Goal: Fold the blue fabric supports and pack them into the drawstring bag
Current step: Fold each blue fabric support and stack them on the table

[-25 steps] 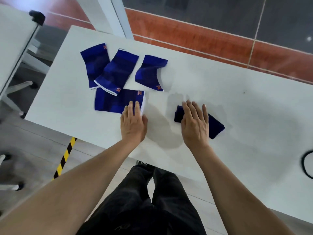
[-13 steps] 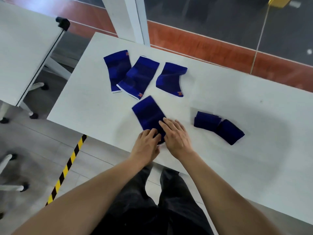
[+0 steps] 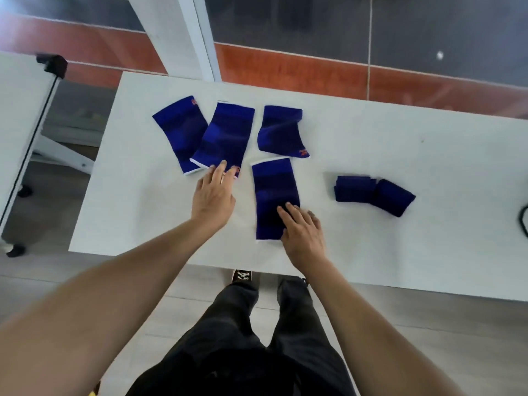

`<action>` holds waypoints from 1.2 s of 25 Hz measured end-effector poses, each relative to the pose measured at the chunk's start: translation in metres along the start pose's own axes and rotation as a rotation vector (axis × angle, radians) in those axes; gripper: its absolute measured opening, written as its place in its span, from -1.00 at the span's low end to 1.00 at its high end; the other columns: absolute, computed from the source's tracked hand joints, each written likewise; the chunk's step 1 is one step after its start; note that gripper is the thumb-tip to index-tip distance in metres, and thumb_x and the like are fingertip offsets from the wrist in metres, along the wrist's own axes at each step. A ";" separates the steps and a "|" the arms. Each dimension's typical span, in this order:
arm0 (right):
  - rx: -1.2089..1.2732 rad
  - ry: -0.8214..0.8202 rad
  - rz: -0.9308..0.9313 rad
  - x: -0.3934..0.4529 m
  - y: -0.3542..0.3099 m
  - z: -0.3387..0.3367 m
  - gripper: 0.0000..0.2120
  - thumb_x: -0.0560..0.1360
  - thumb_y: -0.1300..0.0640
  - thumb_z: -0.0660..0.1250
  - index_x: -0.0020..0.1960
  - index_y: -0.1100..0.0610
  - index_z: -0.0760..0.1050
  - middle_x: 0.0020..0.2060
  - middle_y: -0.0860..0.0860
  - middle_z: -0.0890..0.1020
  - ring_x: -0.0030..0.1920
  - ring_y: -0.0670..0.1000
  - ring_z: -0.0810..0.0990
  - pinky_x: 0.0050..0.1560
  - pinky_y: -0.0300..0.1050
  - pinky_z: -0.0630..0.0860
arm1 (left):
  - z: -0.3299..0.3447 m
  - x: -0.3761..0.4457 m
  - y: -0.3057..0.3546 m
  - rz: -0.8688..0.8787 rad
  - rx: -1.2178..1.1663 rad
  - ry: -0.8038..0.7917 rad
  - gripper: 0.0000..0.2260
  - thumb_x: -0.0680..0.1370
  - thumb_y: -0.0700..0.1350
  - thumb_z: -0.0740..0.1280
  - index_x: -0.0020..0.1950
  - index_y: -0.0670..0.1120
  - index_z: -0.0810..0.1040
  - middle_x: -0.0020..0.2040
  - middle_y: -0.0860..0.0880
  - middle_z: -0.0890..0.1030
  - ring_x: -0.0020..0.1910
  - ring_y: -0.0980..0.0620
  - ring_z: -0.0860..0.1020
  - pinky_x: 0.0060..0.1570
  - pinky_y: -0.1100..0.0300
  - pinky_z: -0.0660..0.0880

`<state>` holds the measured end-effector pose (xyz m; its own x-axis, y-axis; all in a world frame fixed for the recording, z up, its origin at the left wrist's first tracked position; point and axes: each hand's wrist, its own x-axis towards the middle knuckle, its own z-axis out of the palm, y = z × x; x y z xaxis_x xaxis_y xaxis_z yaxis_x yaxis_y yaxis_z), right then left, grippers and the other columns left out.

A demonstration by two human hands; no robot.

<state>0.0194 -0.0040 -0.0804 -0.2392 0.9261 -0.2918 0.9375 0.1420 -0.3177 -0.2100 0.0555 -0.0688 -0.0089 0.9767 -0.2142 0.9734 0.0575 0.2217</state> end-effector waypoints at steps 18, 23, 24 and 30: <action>0.670 -0.051 0.342 0.020 -0.067 -0.025 -0.63 0.66 -0.10 0.12 0.01 0.12 0.59 -0.08 0.05 0.68 -0.06 0.11 0.62 0.00 0.01 0.52 | -0.006 -0.062 -0.004 0.167 -0.183 0.348 -0.93 0.62 -0.09 0.33 0.01 -0.07 0.57 -0.12 0.01 0.57 -0.13 -0.06 0.45 -0.06 0.02 0.43; 1.040 -0.184 0.448 0.037 -0.093 -0.039 -0.82 0.65 0.08 0.28 -0.08 0.13 0.55 -0.26 0.00 0.64 -0.28 -0.05 0.63 -0.36 -0.29 0.53 | -0.010 -0.092 0.011 0.166 -0.246 0.300 -0.89 0.59 -0.03 0.33 0.03 -0.03 0.60 -0.06 0.04 0.60 -0.06 -0.03 0.48 0.00 0.04 0.40; 1.035 -0.183 0.435 0.036 -0.093 -0.041 -0.86 0.65 0.14 0.28 -0.05 0.13 0.56 -0.26 -0.04 0.62 -0.29 -0.08 0.59 -0.38 -0.33 0.50 | -0.008 -0.094 0.007 0.084 -0.325 0.282 -0.89 0.59 -0.04 0.32 0.05 -0.02 0.59 -0.02 0.05 0.59 -0.04 -0.02 0.48 0.03 0.06 0.40; 1.321 -0.299 0.384 0.012 -0.073 -0.039 -0.81 0.64 0.25 0.26 0.05 0.04 0.62 -0.09 -0.07 0.72 -0.10 -0.09 0.65 -0.15 -0.13 0.61 | -0.019 -0.058 -0.021 -1.001 -1.471 -0.187 -0.77 0.60 0.01 0.25 0.02 -0.13 0.56 -0.01 -0.11 0.63 -0.19 -0.05 0.56 -0.07 0.05 0.53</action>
<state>-0.0420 0.0105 -0.0251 -0.2266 0.6996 -0.6776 0.0698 -0.6823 -0.7278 -0.2346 0.0011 -0.0433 -0.2839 0.4295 -0.8573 -0.3717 0.7749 0.5113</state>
